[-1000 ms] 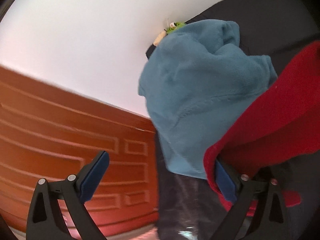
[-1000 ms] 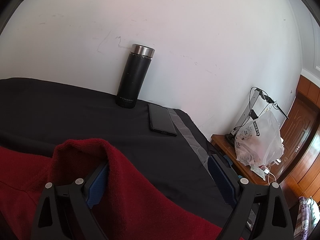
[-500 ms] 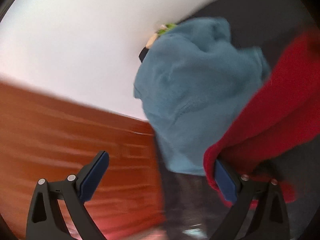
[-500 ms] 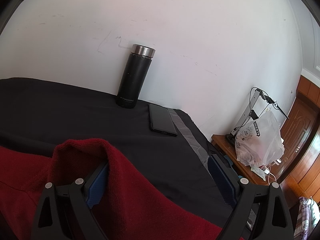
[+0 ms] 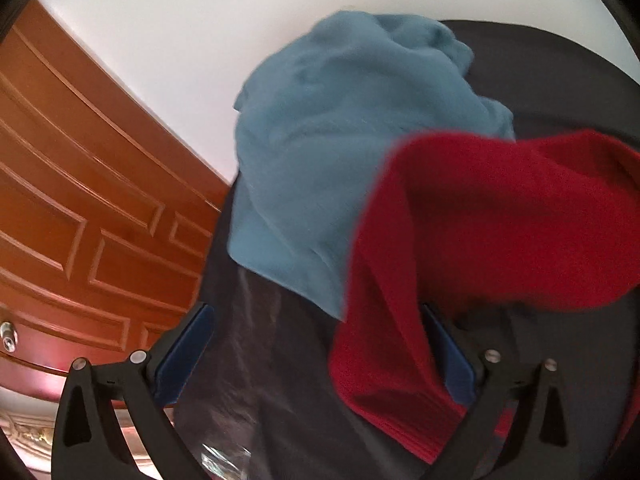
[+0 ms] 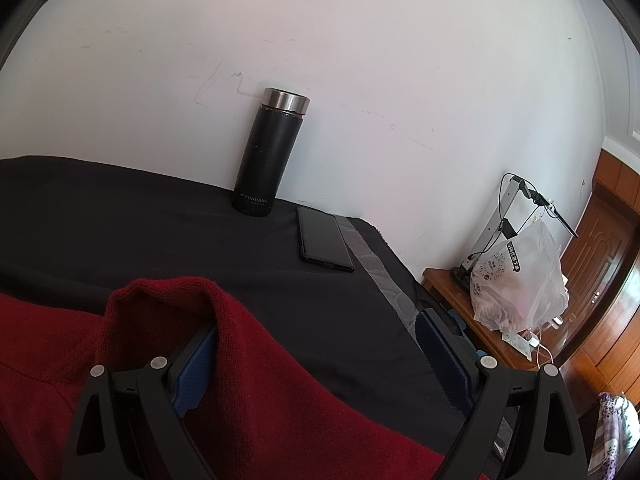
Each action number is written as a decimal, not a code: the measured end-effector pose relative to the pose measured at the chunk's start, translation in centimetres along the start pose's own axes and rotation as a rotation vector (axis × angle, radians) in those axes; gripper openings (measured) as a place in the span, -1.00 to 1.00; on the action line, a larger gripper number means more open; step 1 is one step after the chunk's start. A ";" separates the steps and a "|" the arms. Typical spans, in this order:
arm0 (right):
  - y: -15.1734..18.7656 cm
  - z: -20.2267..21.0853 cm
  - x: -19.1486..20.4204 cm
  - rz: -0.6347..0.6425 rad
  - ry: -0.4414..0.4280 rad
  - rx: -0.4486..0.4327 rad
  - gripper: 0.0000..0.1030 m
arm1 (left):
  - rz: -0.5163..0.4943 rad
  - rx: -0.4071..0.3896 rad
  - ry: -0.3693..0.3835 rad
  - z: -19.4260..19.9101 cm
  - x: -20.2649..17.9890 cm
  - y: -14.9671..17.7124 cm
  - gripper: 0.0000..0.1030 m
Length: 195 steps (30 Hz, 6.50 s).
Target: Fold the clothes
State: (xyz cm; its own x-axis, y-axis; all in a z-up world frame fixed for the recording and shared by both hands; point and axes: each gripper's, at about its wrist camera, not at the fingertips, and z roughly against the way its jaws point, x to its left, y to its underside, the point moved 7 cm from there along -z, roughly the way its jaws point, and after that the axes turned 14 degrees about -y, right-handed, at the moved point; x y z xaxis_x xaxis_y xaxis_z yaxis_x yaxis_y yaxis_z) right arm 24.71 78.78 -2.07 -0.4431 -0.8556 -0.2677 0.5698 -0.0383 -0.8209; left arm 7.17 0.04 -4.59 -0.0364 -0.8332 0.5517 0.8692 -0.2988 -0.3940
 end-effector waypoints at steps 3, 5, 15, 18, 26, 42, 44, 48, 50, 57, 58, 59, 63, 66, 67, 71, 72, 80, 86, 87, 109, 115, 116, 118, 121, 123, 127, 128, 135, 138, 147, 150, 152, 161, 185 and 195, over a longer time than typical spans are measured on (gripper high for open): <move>0.0 0.0 0.1 0.000 0.000 0.000 0.83 | -0.058 -0.008 -0.034 0.5 -1.4 1.2 0.96; 0.0 0.1 0.2 0.001 0.000 0.000 0.83 | -0.120 -0.017 -0.117 0.4 -1.6 1.5 0.96; 0.0 0.0 0.3 -0.002 0.000 0.001 0.83 | -0.070 0.015 -0.583 -1.1 8.2 -2.6 0.97; 0.0 0.0 0.3 0.000 0.001 0.002 0.83 | 0.049 0.028 -0.570 -0.4 10.0 -2.8 0.97; 0.0 0.0 0.2 0.005 0.003 0.004 0.83 | 0.030 -0.069 -0.371 1.8 4.0 -2.2 0.97; -0.1 0.0 0.5 0.008 0.005 -0.002 0.83 | -0.108 -0.293 0.105 12.9 -19.0 -6.1 0.97; -0.2 0.0 0.6 0.009 0.005 -0.002 0.83 | -0.115 -0.277 0.169 12.7 -20.8 -6.0 0.97; -0.2 0.0 0.7 0.004 0.001 -0.001 0.83 | -0.164 -0.267 0.170 13.1 -25.4 -6.5 0.97; -0.3 0.1 0.7 0.003 0.000 -0.001 0.83 | -0.167 -0.253 0.187 13.0 -27.0 -7.0 0.97; -0.3 0.1 1.0 0.005 0.000 0.002 0.83 | -0.141 -0.246 0.190 13.5 -30.1 -10.6 0.97; -0.3 0.1 1.0 0.005 0.000 0.002 0.83 | -0.131 -0.240 0.191 13.4 -30.5 -11.3 0.97; -0.2 0.1 0.9 0.005 -0.001 0.002 0.83 | -0.120 -0.233 0.194 13.3 -30.8 -12.1 0.97; -0.2 0.1 0.9 0.000 -0.003 0.002 0.83 | -0.074 -0.205 0.211 12.4 -31.6 -14.8 0.99; -0.2 0.0 0.8 -0.008 -0.005 0.001 0.83 | -0.043 -0.195 0.214 11.6 -31.7 -16.3 0.99; -0.3 0.0 0.8 -0.012 -0.006 0.000 0.83 | -0.037 -0.191 0.216 11.4 -31.9 -16.5 1.00; -0.4 0.0 0.7 -0.025 -0.010 -0.006 0.83 | -0.021 -0.192 0.245 10.8 -31.8 -16.8 1.00; -0.4 0.0 0.6 -0.031 -0.013 -0.006 0.83 | -0.017 -0.188 0.255 10.8 -31.6 -16.6 1.00; -0.2 -0.1 -0.1 -0.079 -0.033 -0.007 0.83 | -0.006 -0.216 0.267 12.7 -28.9 -13.8 1.00; -0.3 0.2 -0.3 -0.085 -0.038 -0.030 0.83 | 0.018 -0.263 0.334 16.3 -25.0 -8.3 1.00; -0.3 0.4 -0.3 -0.089 -0.040 -0.039 0.83 | 0.034 -0.249 0.357 16.5 -24.7 -7.3 1.00; 7.6 21.5 11.0 0.141 -0.919 0.084 0.83 | 0.101 -0.184 0.709 23.6 -30.3 -1.7 1.00; 8.5 22.5 18.8 0.159 -1.003 0.168 0.83 | 0.171 -0.187 0.676 22.1 -30.0 -2.6 1.00; 8.8 22.0 19.5 0.143 -1.010 0.198 0.83 | 0.183 -0.179 0.681 21.7 -30.0 -2.7 1.00; 9.4 21.0 20.7 0.122 -1.019 0.256 0.83 | 0.191 -0.165 0.696 20.9 -30.2 -2.8 1.00; 10.3 20.0 21.7 0.130 -1.015 0.325 0.52 | 0.195 -0.162 0.708 20.2 -30.5 -2.7 1.00; 10.9 19.7 21.8 0.139 -0.992 0.356 -0.44 | 0.190 -0.168 0.709 19.9 -30.8 -2.6 1.00; 8.8 19.1 20.2 0.119 -0.944 0.338 -0.77 | 0.168 -0.202 0.694 20.0 -31.3 -2.4 1.00; 7.8 19.1 19.6 0.118 -0.923 0.314 -0.80 | 0.164 -0.213 0.686 20.1 -31.4 -2.3 1.00; -0.8 18.5 15.7 0.121 -0.719 0.105 -0.82 | 0.228 -0.217 0.692 19.9 -30.2 -2.4 1.00; -5.2 18.2 14.2 0.149 -0.605 0.004 -0.82 | 0.244 -0.212 0.697 19.7 -30.2 -2.5 1.00; -17.6 14.2 16.4 0.295 -0.312 -0.259 -0.82 | 0.203 -0.242 0.600 19.7 -30.3 -1.5 1.00; -20.8 12.7 17.6 0.342 -0.227 -0.325 -0.82 | 0.203 -0.227 0.601 19.3 -30.5 -1.5 1.00; -22.8 11.3 18.4 0.353 -0.184 -0.353 -0.82 | 0.203 -0.223 0.598 19.2 -30.4 -1.5 1.00; -29.1 3.8 21.5 0.354 -0.030 -0.413 -0.82 | 0.187 -0.222 0.575 19.0 -30.7 -1.5 1.00; -21.7 -1.4 18.5 0.159 -0.311 -0.037 0.76 | 0.176 -0.217 0.557 18.7 -31.1 -1.8 1.00; -14.7 -5.1 25.3 0.131 -0.673 0.324 0.76 | 0.178 -0.215 0.554 18.4 -31.2 -2.2 1.00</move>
State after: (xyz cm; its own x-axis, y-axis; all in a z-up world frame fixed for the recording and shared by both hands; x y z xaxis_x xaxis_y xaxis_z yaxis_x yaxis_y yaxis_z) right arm 1.61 60.38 0.60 0.1007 -0.9901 0.0977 0.8095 0.0245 -0.5866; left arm 15.46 35.31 -7.40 -0.2006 -0.9794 0.0229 0.7688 -0.1719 -0.6159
